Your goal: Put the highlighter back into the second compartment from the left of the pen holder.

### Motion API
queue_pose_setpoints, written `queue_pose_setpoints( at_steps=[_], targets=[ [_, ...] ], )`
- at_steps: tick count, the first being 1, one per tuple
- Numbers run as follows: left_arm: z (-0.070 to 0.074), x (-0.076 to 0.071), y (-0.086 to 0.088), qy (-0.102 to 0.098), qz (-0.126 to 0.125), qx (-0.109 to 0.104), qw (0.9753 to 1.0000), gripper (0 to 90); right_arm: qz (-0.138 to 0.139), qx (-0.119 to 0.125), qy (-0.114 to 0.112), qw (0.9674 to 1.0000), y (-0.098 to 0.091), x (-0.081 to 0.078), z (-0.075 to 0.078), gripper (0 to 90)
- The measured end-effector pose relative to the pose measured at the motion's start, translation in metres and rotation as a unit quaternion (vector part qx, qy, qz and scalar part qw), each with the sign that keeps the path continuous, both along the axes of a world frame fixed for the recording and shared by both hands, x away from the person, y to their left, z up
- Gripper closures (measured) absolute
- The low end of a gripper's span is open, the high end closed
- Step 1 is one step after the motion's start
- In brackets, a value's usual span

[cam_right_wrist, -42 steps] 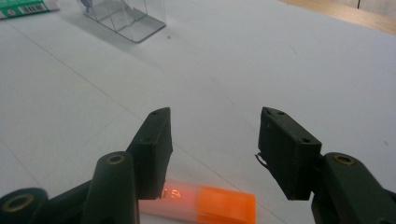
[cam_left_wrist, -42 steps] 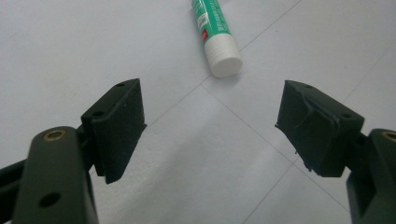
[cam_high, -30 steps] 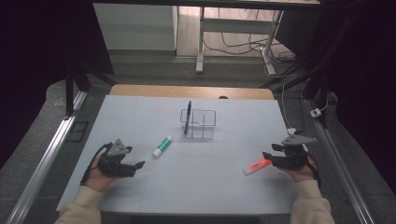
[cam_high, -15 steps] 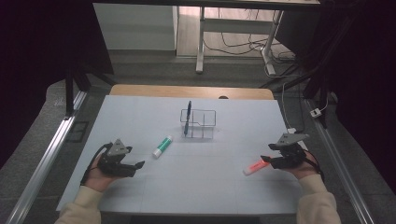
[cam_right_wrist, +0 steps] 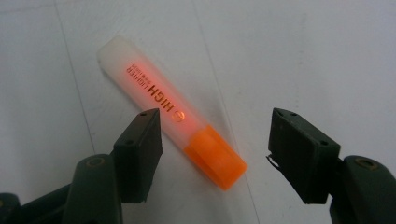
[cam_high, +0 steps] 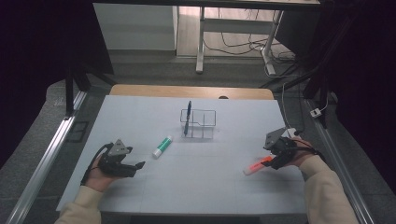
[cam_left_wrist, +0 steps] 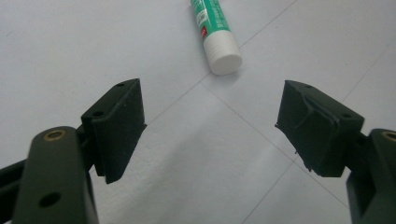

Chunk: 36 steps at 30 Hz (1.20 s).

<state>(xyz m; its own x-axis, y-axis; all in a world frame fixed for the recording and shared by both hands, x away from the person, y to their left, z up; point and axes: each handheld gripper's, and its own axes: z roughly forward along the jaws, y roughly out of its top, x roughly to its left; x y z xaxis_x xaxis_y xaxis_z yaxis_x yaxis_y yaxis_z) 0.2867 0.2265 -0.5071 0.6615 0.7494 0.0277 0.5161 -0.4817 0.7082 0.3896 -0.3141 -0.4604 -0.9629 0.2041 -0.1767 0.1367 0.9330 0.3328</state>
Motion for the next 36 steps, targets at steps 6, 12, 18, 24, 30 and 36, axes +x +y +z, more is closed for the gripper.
queue_pose_setpoints(
  at_steps=[6, 12, 18, 24, 30, 36],
  targets=[
    [0.0, 0.0, 0.0, 0.0, 0.0, 0.001, 1.0, 22.9, 0.052, -0.045, 0.017, 0.9975, 0.013, 0.004, -0.008, 37.1],
    [-0.001, 0.0, 0.0, 0.002, 0.001, 0.003, 1.0, 22.9, 0.068, -0.061, 0.035, 0.9952, 0.014, 0.007, -0.015, 37.8],
    [-0.001, 0.0, -0.001, 0.002, 0.0, 0.005, 1.0, 22.9, 0.084, -0.076, 0.046, 0.9925, 0.016, 0.009, -0.022, 42.1],
    [-0.002, 0.0, -0.001, 0.003, 0.0, 0.006, 1.0, 22.9, 0.108, -0.097, 0.055, 0.9878, 0.02, 0.01, -0.024, 48.5],
    [-0.002, 0.0, -0.001, 0.002, -0.001, 0.007, 1.0, 22.9, 0.138, -0.089, 0.075, 0.9836, 0.019, 0.015, -0.026, 57.5],
    [-0.002, 0.0, -0.001, 0.002, 0.0, 0.008, 1.0, 23.0, 0.163, -0.063, 0.088, 0.9807, 0.012, 0.016, -0.026, 65.9]
  ],
)
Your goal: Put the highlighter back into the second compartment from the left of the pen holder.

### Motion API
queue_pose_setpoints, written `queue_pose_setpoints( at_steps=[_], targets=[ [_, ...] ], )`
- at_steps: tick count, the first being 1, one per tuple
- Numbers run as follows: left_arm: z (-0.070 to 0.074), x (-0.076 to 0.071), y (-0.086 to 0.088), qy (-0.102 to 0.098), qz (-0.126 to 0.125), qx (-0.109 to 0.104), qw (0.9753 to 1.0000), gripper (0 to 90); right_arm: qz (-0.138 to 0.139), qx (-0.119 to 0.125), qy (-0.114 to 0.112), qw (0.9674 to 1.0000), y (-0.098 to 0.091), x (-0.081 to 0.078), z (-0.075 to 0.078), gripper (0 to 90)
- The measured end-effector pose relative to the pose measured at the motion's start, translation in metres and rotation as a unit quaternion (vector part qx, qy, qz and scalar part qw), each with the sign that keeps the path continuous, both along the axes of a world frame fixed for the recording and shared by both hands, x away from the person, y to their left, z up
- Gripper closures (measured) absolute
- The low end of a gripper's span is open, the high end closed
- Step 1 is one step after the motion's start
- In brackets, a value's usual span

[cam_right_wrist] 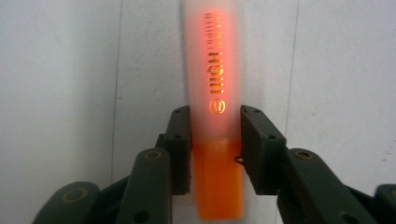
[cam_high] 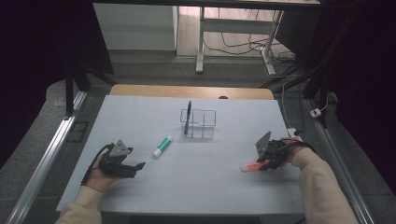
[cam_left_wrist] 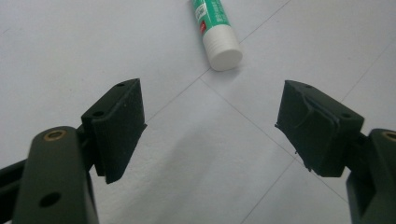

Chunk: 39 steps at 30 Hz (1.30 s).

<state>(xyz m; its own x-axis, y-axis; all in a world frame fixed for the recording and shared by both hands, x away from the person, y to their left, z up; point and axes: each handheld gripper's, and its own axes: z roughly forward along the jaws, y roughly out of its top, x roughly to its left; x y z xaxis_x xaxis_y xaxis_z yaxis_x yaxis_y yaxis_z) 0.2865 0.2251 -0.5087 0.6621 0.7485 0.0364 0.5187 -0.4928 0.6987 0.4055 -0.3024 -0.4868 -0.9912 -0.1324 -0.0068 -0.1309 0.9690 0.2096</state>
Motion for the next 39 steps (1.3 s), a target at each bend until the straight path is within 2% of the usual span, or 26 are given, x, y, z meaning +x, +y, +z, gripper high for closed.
queue_pose_setpoints(
  at_steps=[2, 7, 10, 13, 14, 17, 19, 20, 26, 31, 34, 38, 39],
  targets=[
    [0.0, 0.0, 0.0, 0.0, 0.0, 0.0, 1.0, 22.9, 0.001, 0.006, -0.005, 1.0, -0.001, -0.001, 0.0, 66.2],
    [0.0, 0.0, 0.0, 0.0, -0.001, 0.001, 1.0, 23.0, -0.005, 0.002, -0.025, 0.9997, 0.0, -0.006, 0.002, 66.4],
    [0.0, 0.0, 0.0, 0.0, 0.0, 0.0, 1.0, 23.0, -0.015, 0.027, -0.035, 0.9989, 0.0, -0.007, 0.007, 66.5],
    [0.0, 0.0, 0.0, 0.0, 0.0, -0.001, 1.0, 23.0, -0.034, 0.067, -0.048, 0.996, 0.0, -0.006, 0.015, 66.5],
    [0.0, 0.0, 0.0, 0.0, 0.0, -0.001, 1.0, 22.9, -0.048, 0.079, -0.048, 0.9946, 0.0, -0.007, 0.018, 66.4],
    [0.0, 0.0, 0.0, 0.0, -0.001, 0.0, 1.0, 23.0, -0.081, 0.12, -0.047, 0.9883, 0.0, -0.009, 0.024, 66.4],
    [0.0, 0.0, 0.0, 0.0, -0.001, 0.0, 1.0, 23.0, -0.102, 0.136, -0.047, 0.9843, 0.001, -0.011, 0.027, 66.5],
    [0.0, 0.0, -0.001, 0.0, -0.001, 0.0, 1.0, 23.0, -0.119, 0.14, -0.043, 0.982, 0.002, -0.012, 0.027, 66.4],
    [0.0, 0.0, -0.001, 0.0, -0.002, 0.0, 1.0, 23.0, -0.178, 0.156, -0.026, 0.9711, 0.007, -0.018, 0.027, 66.4],
    [0.0, 0.0, -0.001, -0.001, -0.002, 0.0, 1.0, 23.0, -0.207, 0.172, -0.027, 0.9629, 0.004, -0.025, 0.028, 66.4],
    [0.001, 0.0, -0.001, -0.001, -0.001, -0.001, 1.0, 23.0, -0.241, 0.188, -0.026, 0.9518, 0.001, -0.03, 0.031, 66.4],
    [0.001, 0.0, -0.001, -0.002, 0.0, -0.001, 1.0, 22.9, -0.261, 0.202, -0.029, 0.9434, -0.001, -0.038, 0.033, 66.4],
    [0.001, 0.0, -0.001, -0.003, 0.0, -0.001, 1.0, 22.9, -0.269, 0.209, -0.03, 0.9399, 0.0, -0.039, 0.033, 66.4]
  ],
)
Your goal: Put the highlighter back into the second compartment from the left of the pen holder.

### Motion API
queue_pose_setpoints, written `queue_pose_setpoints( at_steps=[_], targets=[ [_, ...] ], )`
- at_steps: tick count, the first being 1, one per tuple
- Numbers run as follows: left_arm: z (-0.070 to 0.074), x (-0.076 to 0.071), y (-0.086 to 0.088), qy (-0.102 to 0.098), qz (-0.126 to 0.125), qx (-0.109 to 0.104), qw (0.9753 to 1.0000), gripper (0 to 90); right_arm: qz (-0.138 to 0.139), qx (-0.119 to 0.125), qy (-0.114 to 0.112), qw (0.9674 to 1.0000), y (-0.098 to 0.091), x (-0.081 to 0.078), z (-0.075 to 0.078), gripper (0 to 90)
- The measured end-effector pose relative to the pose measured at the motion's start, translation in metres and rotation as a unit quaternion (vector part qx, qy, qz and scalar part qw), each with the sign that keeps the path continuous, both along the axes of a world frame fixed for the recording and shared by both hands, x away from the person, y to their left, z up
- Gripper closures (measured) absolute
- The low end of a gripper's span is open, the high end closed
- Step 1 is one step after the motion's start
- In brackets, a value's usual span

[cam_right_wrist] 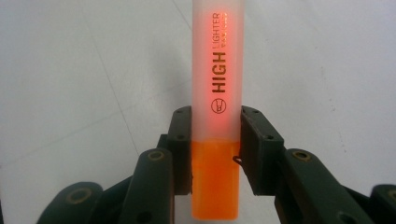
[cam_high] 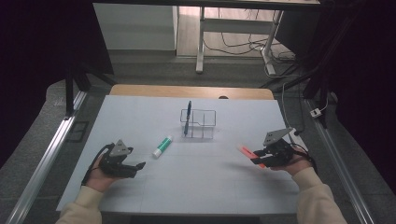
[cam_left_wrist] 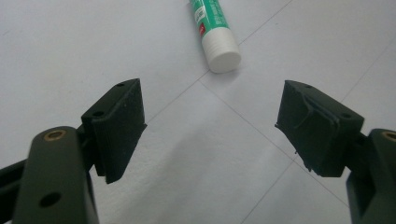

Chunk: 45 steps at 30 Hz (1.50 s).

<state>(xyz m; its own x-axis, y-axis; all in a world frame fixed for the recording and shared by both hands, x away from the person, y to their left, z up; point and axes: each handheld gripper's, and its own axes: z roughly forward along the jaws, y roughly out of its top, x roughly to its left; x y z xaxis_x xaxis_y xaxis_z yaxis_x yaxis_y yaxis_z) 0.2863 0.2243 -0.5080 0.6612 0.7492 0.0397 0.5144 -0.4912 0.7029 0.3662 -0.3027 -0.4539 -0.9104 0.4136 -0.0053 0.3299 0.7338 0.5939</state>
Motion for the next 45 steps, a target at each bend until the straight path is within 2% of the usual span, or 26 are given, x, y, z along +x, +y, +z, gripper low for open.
queue_pose_setpoints(
  at_steps=[3, 9, 14, 18, 24, 30, 37, 39, 45],
  targets=[
    [0.001, 0.0, 0.0, -0.003, 0.0, -0.002, 1.0, 23.0, -0.02, 0.015, -0.003, 0.9997, 0.003, -0.005, 0.001, 66.4],
    [0.002, -0.001, -0.001, -0.005, -0.002, -0.002, 1.0, 23.1, -0.038, 0.043, -0.013, 0.9982, 0.013, -0.013, 0.004, 66.4],
    [0.002, -0.001, -0.002, -0.008, -0.002, -0.002, 1.0, 23.1, -0.064, 0.067, -0.006, 0.9957, 0.023, -0.015, 0.004, 66.4],
    [0.004, -0.001, -0.003, -0.013, -0.001, -0.003, 0.9999, 23.3, -0.058, 0.079, -0.005, 0.9952, 0.033, -0.015, 0.001, 66.4],
    [0.007, -0.002, -0.006, -0.028, -0.001, -0.002, 0.9996, 24.1, -0.055, 0.102, 0.01, 0.9932, 0.049, -0.014, -0.003, 66.4],
    [0.009, -0.004, -0.012, -0.042, -0.01, 0.008, 0.999, 24.3, -0.046, 0.108, 0.016, 0.993, 0.066, -0.012, -0.004, 66.4],
    [0.012, -0.007, -0.025, -0.064, -0.033, 0.028, 0.997, 24.4, -0.03, 0.104, 0.031, 0.9936, 0.085, -0.01, -0.008, 66.4],
    [0.013, -0.007, -0.029, -0.064, -0.04, 0.026, 0.9968, 24.4, -0.027, 0.098, 0.033, 0.9942, 0.09, -0.009, -0.009, 66.4],
    [0.015, -0.005, -0.041, -0.063, -0.057, 0.021, 0.9961, 24.3, -0.007, 0.082, 0.022, 0.9963, 0.102, -0.011, -0.013, 66.4]
  ],
)
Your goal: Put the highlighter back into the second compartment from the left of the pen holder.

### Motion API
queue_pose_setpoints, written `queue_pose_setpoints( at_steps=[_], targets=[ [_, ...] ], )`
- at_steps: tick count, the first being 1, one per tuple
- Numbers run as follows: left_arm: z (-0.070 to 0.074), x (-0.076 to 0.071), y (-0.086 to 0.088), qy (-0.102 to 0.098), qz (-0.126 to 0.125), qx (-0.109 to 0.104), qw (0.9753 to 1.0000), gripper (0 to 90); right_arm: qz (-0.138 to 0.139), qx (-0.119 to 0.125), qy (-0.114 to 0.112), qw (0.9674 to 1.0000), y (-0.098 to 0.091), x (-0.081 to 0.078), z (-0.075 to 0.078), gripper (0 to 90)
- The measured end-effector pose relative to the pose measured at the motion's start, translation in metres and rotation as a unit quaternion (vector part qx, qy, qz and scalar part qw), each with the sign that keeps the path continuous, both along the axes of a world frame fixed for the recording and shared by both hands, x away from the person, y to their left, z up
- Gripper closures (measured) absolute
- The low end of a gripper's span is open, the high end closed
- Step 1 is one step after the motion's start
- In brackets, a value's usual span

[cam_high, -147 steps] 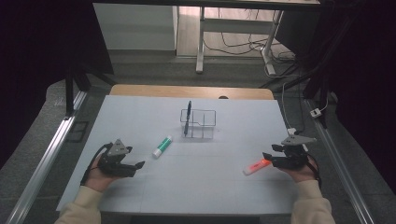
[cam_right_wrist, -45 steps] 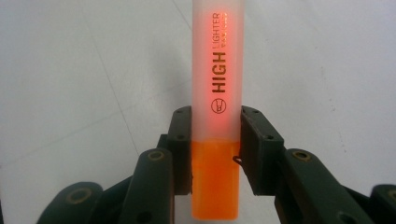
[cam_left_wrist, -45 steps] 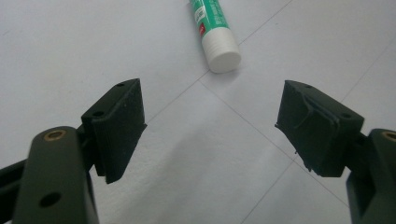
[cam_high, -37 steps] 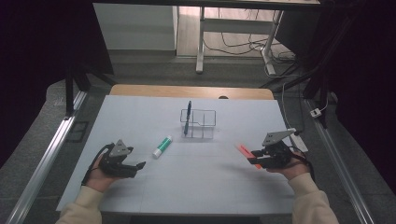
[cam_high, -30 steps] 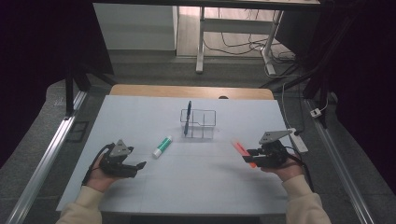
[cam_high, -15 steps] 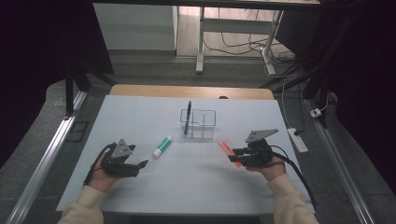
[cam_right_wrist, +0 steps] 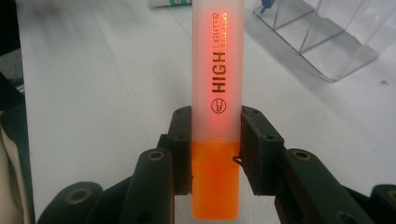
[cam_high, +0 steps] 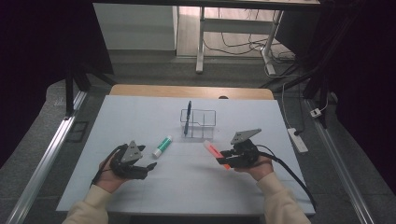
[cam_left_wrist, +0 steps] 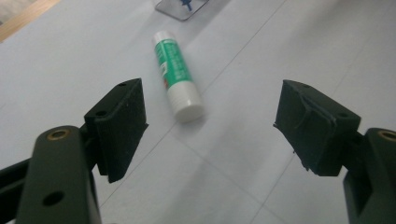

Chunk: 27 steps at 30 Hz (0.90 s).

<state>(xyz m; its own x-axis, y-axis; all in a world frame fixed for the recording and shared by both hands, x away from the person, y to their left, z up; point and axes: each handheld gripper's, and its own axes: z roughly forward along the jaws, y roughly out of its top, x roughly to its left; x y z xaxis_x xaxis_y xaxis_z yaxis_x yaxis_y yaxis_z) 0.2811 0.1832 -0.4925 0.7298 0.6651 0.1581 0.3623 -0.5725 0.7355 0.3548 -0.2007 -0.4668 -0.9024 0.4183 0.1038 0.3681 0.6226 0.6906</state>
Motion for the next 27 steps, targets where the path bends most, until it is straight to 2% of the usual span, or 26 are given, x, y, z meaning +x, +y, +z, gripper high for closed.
queue_pose_setpoints(
  at_steps=[4, 11, 14, 21, 27],
  targets=[
    [0.003, 0.002, -0.007, 0.001, -0.012, -0.002, 0.9999, 24.3, 0.009, -0.016, -0.01, 0.9998, 0.006, -0.001, -0.003, 66.4],
    [0.012, 0.007, -0.019, 0.014, -0.029, -0.032, 0.999, 24.1, 0.04, -0.043, -0.036, 0.9976, 0.019, -0.005, -0.005, 66.3],
    [0.015, 0.009, -0.028, 0.017, -0.035, -0.041, 0.9984, 24.1, 0.053, -0.042, -0.044, 0.9967, 0.023, -0.006, -0.006, 66.3],
    [0.02, 0.011, -0.046, 0.009, -0.061, -0.029, 0.9977, 24.2, 0.073, -0.054, -0.047, 0.9947, 0.03, -0.007, -0.007, 66.4],
    [0.022, 0.011, -0.06, -0.001, -0.085, -0.006, 0.9963, 26.1, 0.091, -0.064, -0.026, 0.9934, 0.037, -0.005, -0.011, 66.3]
  ],
)
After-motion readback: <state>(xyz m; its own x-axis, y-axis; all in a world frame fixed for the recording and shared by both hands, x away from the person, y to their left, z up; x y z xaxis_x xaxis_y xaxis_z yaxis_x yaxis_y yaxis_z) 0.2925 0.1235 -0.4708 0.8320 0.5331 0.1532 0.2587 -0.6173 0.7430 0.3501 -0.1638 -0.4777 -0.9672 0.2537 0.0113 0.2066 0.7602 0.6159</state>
